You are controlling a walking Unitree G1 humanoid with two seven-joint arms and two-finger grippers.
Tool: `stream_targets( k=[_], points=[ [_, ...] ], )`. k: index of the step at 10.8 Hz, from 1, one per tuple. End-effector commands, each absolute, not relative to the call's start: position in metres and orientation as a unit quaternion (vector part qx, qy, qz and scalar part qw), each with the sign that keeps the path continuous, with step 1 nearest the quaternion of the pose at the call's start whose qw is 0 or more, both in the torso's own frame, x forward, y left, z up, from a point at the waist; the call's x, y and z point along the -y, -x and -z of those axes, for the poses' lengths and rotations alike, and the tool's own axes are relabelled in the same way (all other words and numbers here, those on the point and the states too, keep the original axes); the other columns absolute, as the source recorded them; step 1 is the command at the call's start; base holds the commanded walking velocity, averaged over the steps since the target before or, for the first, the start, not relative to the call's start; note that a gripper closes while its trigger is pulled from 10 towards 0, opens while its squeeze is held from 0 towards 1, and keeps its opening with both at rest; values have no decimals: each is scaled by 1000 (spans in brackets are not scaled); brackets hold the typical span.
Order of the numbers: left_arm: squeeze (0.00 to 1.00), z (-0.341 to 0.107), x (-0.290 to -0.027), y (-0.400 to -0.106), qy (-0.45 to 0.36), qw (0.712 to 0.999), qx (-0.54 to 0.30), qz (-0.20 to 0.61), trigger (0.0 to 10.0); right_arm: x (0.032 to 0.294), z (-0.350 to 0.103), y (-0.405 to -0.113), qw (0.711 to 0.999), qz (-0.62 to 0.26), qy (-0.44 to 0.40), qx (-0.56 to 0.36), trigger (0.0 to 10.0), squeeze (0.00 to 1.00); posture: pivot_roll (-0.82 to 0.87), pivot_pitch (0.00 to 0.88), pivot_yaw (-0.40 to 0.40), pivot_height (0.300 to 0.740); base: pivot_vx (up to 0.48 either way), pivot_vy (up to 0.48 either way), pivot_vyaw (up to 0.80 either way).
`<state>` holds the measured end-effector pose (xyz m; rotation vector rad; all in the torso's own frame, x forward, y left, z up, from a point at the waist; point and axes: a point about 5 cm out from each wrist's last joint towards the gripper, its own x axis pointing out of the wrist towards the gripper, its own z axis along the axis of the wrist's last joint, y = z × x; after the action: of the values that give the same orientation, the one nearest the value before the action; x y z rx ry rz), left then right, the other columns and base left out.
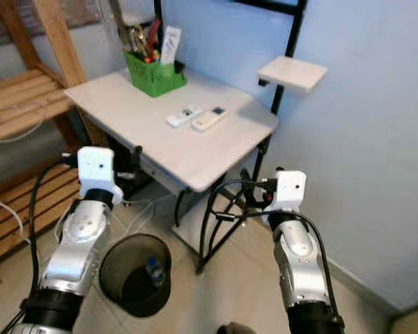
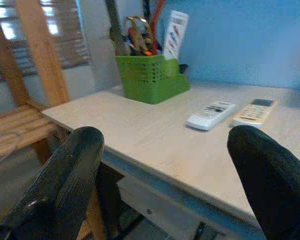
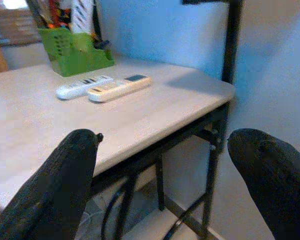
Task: Clean up the room
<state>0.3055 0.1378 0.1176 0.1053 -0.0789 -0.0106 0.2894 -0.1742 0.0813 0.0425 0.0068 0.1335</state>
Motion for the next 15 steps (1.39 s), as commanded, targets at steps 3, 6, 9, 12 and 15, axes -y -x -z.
stream_targets(
  k=[3,6,9,12,15],
  points=[
    [0,-120,-134,-308,-72,996,50,5,10000,174,-78,-289,997,-70,-18,-15,10000,0,-57,0,8,740,0,-291,0],
    [0,-118,-130,-309,-77,996,43,19,10000,172,-76,-287,997,-72,-21,-20,10000,0,-58,0,12,740,0,0,0],
    [0,-116,-130,-310,-83,995,41,28,10000,174,-75,-288,997,-72,-19,-26,10000,0,-58,0,18,740,0,0,-763],
    [0,-112,-129,-307,-85,995,37,33,10000,176,-73,-289,997,-69,-17,-29,10000,0,-54,0,15,740,0,0,-750],
    [0,-94,-141,-274,-83,993,29,75,10000,195,-76,-277,999,-49,5,-14,10000,0,-49,0,6,740,0,0,-750]
  ],
)
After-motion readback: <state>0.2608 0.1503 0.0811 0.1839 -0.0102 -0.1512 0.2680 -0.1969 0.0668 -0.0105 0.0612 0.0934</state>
